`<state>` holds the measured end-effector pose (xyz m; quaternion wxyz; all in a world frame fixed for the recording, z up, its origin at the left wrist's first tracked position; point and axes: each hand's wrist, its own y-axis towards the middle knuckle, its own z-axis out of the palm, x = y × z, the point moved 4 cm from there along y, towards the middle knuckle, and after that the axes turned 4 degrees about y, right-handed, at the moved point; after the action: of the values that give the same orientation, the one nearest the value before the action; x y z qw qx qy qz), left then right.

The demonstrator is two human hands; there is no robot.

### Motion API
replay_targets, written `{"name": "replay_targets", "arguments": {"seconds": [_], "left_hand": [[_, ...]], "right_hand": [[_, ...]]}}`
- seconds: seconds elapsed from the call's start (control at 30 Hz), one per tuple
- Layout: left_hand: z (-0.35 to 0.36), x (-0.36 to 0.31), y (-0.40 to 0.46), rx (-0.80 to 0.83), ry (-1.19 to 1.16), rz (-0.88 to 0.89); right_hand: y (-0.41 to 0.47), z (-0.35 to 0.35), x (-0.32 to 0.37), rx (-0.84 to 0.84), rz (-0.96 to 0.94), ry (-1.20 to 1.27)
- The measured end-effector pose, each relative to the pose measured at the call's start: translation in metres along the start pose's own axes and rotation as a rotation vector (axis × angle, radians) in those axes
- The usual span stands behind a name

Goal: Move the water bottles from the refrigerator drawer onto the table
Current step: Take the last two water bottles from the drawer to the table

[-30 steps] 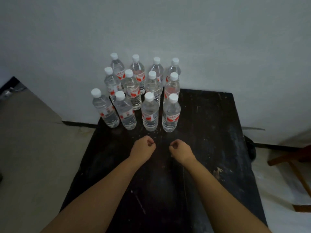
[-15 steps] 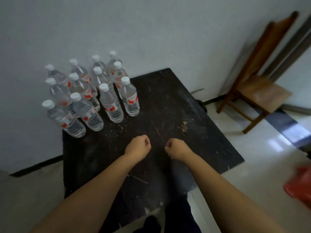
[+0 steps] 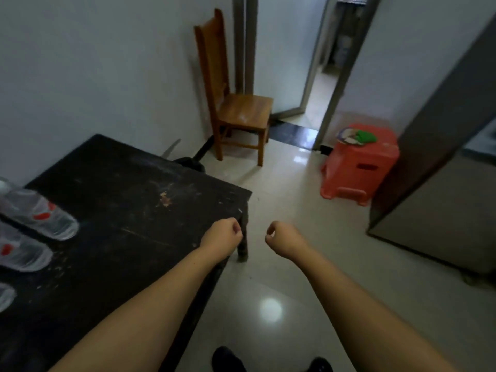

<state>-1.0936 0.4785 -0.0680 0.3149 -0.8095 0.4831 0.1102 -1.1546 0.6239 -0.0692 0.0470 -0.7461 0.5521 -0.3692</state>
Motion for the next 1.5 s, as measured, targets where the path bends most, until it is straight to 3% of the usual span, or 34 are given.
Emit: {"name": "replay_targets", "arguments": {"seconds": [0.27,0.6,0.97,1.5], "left_hand": [[0.111,-0.164,-0.01,0.044,0.149,0.243],[0.256,-0.364,-0.075,0.213,0.158,0.514],[0.336,-0.505,-0.093,0.282,0.227,0.748],[0.368,-0.704,0.054,0.275,0.333,0.842]], "right_hand": [[-0.075,-0.071,-0.175,-0.17,0.2,0.097],[-0.191,-0.155,-0.381,-0.35,0.432,0.182],[-0.226,-0.213,-0.491,-0.469,0.567,0.287],[-0.128,-0.398,-0.601,-0.567,0.592,0.346]]}}
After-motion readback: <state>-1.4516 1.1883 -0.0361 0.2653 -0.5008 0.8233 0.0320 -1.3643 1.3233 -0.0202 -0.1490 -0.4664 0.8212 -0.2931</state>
